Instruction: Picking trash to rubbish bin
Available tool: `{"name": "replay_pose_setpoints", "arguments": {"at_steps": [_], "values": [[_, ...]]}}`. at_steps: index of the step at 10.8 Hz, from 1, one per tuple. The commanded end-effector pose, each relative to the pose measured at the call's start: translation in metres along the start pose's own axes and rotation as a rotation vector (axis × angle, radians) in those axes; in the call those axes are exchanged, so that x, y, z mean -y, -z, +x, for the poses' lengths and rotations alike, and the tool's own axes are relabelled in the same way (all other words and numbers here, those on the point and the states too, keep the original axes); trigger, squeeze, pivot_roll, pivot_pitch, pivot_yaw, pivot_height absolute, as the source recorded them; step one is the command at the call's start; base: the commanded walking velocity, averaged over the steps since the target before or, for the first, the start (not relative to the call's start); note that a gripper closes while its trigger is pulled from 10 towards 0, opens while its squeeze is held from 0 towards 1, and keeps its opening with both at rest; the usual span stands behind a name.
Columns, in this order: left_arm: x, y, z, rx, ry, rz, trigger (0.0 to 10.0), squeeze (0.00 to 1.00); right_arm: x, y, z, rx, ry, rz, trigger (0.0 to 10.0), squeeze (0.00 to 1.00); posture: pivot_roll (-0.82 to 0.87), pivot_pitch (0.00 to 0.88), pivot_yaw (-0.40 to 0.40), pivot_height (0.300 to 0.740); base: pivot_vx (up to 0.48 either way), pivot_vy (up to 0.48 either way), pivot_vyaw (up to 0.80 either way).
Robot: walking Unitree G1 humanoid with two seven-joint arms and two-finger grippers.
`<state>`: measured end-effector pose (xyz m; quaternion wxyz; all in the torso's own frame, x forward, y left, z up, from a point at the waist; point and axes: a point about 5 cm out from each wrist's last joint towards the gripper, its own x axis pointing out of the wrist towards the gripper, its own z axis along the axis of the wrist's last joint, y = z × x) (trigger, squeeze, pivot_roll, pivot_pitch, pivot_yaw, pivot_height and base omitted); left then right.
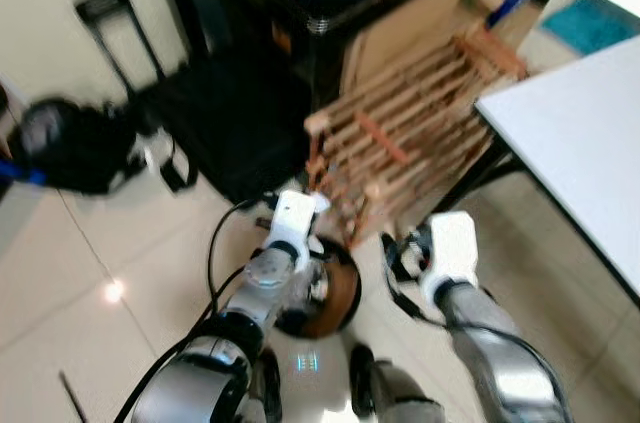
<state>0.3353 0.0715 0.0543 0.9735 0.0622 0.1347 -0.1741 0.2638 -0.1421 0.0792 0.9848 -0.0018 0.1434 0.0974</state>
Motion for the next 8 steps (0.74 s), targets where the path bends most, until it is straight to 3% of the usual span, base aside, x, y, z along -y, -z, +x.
{"name": "replay_pose_setpoints", "arguments": {"at_steps": [1,4,8], "values": [[0.009,0.011,-0.002,-0.039,0.042,-0.001,10.0,0.00,0.001,0.003,-0.006,-0.018,-0.007,0.020,10.0,0.00,-0.14,0.417,-0.020,0.740,0.000,0.000,0.00],[0.015,0.034,-0.010,-0.117,0.076,0.005,10.0,0.00,-0.016,0.004,-0.026,-0.060,-0.139,0.063,10.0,0.00,-0.16,0.469,-0.029,0.740,0.000,0.000,0.00],[0.008,0.055,-0.021,-0.190,0.058,0.039,10.0,0.00,-0.033,0.006,-0.043,-0.098,-0.250,0.115,10.0,0.00,-0.16,0.497,-0.043,0.740,0.000,0.000,0.00]]}}
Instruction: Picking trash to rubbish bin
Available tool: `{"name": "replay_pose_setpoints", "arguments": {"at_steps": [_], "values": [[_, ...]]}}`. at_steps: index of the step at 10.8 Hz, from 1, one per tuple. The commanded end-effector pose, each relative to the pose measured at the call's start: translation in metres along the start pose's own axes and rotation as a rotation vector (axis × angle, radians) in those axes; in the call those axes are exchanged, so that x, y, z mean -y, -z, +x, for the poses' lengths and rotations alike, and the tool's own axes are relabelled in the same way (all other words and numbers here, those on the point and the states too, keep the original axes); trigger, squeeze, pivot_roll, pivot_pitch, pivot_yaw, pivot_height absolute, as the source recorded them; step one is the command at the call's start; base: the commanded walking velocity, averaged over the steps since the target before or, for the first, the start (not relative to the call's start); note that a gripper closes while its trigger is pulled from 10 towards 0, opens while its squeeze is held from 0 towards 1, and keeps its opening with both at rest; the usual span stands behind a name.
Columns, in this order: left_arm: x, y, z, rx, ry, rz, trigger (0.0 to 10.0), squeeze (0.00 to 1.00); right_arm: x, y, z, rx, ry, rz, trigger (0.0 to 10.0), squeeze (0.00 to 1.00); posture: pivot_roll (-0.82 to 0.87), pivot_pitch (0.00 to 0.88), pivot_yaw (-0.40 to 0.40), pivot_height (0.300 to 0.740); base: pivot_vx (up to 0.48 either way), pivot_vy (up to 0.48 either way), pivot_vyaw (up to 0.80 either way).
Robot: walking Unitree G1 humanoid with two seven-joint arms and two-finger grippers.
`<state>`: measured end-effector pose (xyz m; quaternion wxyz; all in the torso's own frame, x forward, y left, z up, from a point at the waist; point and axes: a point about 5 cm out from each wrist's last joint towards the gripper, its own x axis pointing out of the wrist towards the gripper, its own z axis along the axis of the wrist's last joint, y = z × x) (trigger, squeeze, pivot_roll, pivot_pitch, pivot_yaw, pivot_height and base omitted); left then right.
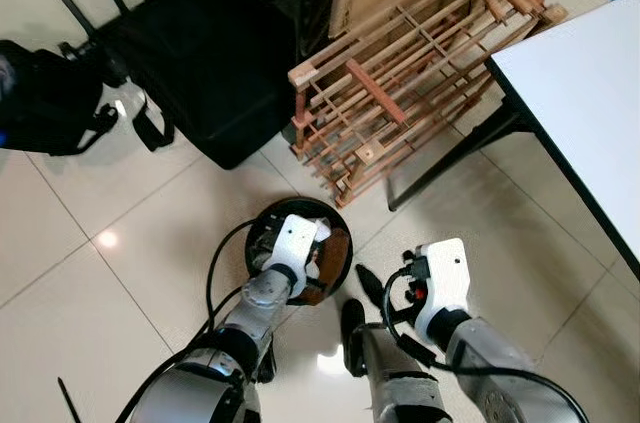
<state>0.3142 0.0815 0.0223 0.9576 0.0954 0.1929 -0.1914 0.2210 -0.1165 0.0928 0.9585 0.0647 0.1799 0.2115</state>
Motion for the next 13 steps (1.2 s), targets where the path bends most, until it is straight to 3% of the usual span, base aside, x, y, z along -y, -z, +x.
{"name": "replay_pose_setpoints", "arguments": {"at_steps": [1,4,6,8,13], "values": [[0.007,0.026,-0.008,-0.088,0.011,-0.005,10.0,0.00,-0.004,0.007,-0.004,-0.036,-0.008,0.026,10.0,0.00,-0.16,0.504,-0.047,0.740,0.000,0.000,0.00],[0.003,0.033,-0.011,-0.115,-0.019,0.071,10.0,0.00,-0.005,0.006,-0.005,-0.031,0.009,0.030,10.0,0.00,-0.16,0.516,-0.049,0.740,0.000,0.000,0.00],[-0.001,0.028,-0.009,-0.104,-0.046,0.075,10.0,0.00,0.007,-0.006,0.012,0.017,0.097,0.022,10.0,0.00,-0.16,0.515,-0.046,0.740,0.000,0.000,0.00],[-0.002,0.024,-0.007,-0.088,-0.052,0.064,10.0,0.00,0.001,0.005,0.024,-0.020,0.064,0.041,10.0,0.00,-0.14,0.522,-0.039,0.740,0.000,0.000,0.00],[0.001,0.023,-0.007,-0.080,-0.041,0.065,10.0,0.00,-0.005,0.018,0.036,-0.046,0.077,0.061,10.0,0.00,-0.14,0.529,-0.035,0.740,0.000,0.000,0.00]]}}
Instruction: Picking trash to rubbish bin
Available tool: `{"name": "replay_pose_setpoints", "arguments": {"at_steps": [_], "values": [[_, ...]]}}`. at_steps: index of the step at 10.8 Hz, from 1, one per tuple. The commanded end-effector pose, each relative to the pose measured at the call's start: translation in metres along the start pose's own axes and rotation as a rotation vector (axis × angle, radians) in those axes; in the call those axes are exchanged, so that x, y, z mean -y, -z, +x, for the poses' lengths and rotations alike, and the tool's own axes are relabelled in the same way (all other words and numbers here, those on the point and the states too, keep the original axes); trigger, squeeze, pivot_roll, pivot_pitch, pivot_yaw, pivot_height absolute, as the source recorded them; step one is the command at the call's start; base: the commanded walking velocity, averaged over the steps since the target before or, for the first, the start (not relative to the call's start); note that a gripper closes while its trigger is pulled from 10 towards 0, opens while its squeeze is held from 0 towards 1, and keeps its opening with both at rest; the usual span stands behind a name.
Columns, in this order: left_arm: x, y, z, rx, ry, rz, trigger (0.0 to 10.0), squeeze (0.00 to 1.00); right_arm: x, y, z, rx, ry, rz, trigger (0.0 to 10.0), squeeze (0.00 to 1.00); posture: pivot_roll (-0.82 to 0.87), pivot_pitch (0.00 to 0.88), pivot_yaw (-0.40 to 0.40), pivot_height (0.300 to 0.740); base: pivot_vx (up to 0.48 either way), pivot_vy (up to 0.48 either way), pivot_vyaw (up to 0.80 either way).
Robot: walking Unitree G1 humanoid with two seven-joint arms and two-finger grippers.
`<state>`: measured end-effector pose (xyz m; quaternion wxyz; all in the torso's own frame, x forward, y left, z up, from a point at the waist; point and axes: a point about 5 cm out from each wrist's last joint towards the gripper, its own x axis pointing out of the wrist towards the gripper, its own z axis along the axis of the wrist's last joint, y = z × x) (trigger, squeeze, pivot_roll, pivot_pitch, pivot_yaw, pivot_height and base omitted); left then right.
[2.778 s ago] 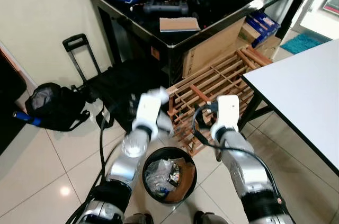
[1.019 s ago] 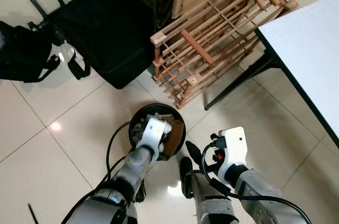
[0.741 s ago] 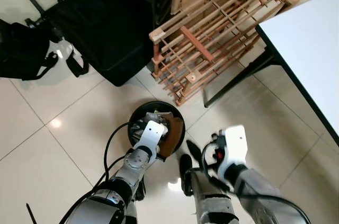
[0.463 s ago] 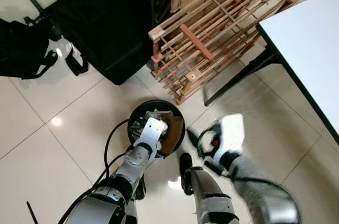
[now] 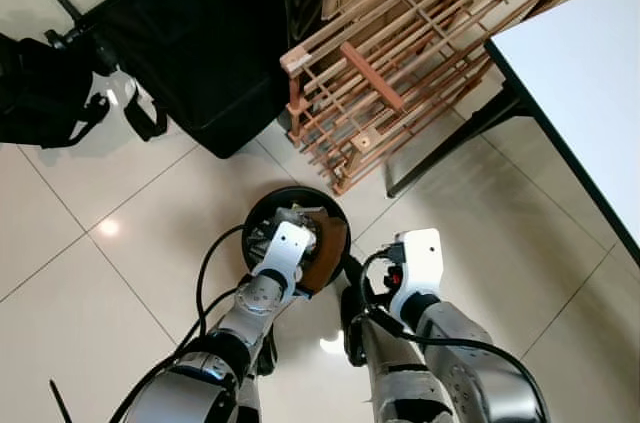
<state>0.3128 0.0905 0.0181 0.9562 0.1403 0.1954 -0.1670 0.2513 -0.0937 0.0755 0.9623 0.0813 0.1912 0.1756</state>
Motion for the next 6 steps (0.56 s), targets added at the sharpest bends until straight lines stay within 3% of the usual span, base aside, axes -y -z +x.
{"name": "replay_pose_setpoints", "arguments": {"at_steps": [1,4,5,6], "values": [[0.0104,0.0161,-0.0047,-0.052,0.028,-0.010,10.0,0.00,0.0002,0.0117,-0.0017,-0.036,0.015,0.013,10.0,0.00,-0.13,0.529,-0.032,0.740,0.000,0.000,0.00],[0.0125,0.0161,-0.0049,-0.048,0.040,0.005,10.0,0.00,-0.0021,0.0086,0.0000,-0.021,0.006,0.011,10.0,0.00,-0.13,0.530,-0.032,0.740,0.000,0.000,0.00],[0.0124,0.0148,-0.0045,-0.043,0.040,0.013,10.0,0.93,-0.0020,0.0082,0.0003,-0.017,0.007,0.012,10.0,0.00,-0.13,0.530,-0.031,0.740,0.000,0.000,0.00],[0.0138,0.0131,-0.0040,-0.036,0.057,0.018,10.0,1.00,-0.0018,0.0080,0.0001,-0.014,0.008,0.013,10.0,0.00,-0.13,0.530,-0.031,0.740,0.000,0.000,0.00]]}}
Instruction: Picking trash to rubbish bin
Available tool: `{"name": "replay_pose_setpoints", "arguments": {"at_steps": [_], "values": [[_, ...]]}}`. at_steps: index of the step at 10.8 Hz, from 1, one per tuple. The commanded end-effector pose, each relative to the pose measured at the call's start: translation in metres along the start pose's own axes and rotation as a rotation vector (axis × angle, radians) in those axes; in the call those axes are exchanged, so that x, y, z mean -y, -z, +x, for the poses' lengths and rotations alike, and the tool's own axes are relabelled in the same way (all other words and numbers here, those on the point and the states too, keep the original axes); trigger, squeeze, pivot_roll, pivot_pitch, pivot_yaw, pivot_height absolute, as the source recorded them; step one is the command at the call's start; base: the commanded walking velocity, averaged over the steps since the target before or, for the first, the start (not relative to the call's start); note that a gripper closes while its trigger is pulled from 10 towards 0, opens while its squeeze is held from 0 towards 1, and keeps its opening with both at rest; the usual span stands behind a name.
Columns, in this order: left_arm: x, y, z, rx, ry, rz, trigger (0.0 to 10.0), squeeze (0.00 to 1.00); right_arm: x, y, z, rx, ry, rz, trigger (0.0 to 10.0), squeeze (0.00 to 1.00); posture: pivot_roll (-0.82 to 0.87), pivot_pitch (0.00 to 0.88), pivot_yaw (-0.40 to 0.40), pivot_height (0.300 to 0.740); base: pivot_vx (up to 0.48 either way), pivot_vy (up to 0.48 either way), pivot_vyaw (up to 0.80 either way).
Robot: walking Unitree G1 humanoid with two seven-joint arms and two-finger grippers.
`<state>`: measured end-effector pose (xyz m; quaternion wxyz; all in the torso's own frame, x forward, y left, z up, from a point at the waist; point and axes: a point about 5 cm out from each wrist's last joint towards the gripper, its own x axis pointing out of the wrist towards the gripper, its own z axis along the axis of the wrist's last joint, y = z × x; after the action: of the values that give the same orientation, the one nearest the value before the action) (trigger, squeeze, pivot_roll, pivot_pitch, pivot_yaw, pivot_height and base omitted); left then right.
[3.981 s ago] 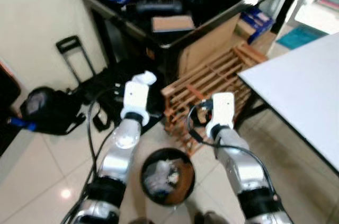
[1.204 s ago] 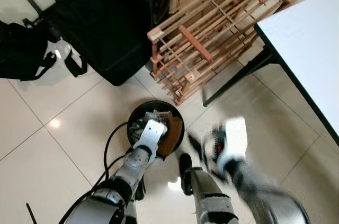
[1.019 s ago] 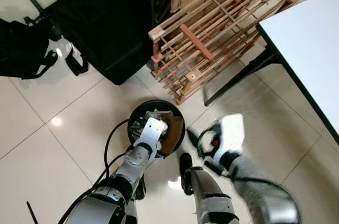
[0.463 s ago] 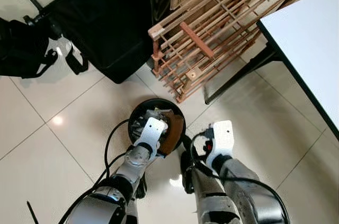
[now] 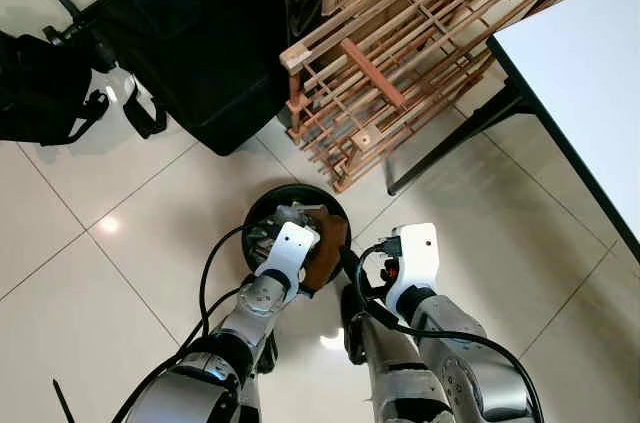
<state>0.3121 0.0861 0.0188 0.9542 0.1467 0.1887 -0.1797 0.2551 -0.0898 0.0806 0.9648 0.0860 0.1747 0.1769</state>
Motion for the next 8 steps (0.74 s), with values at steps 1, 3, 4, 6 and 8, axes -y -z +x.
{"name": "replay_pose_setpoints", "arguments": {"at_steps": [1,3,4,6,8], "values": [[0.0104,0.0134,-0.0039,-0.044,0.036,0.011,10.0,1.00,0.0023,0.0138,-0.0037,-0.048,0.015,0.012,10.0,0.00,-0.13,0.530,-0.031,0.740,0.000,0.000,0.00],[0.0116,0.0119,-0.0034,-0.039,0.047,0.024,10.0,1.00,0.0028,0.0143,-0.0038,-0.048,0.017,0.013,10.0,0.00,-0.13,0.526,-0.029,0.740,0.000,0.000,0.00],[0.0121,0.0109,-0.0031,-0.036,0.049,0.030,10.0,1.00,0.0032,0.0143,-0.0033,-0.048,0.017,0.015,10.0,0.00,-0.13,0.524,-0.028,0.740,0.000,0.000,0.00],[0.0113,0.0107,-0.0029,-0.037,0.039,0.038,10.0,1.00,0.0031,0.0145,-0.0030,-0.048,0.016,0.014,10.0,0.00,-0.13,0.523,-0.028,0.740,0.000,0.000,0.00],[0.0102,0.0077,-0.0024,-0.017,0.021,0.037,10.0,0.00,0.0050,0.0139,-0.0007,-0.045,0.022,0.009,10.0,0.00,-0.13,0.500,-0.021,0.740,0.000,0.000,0.00]]}}
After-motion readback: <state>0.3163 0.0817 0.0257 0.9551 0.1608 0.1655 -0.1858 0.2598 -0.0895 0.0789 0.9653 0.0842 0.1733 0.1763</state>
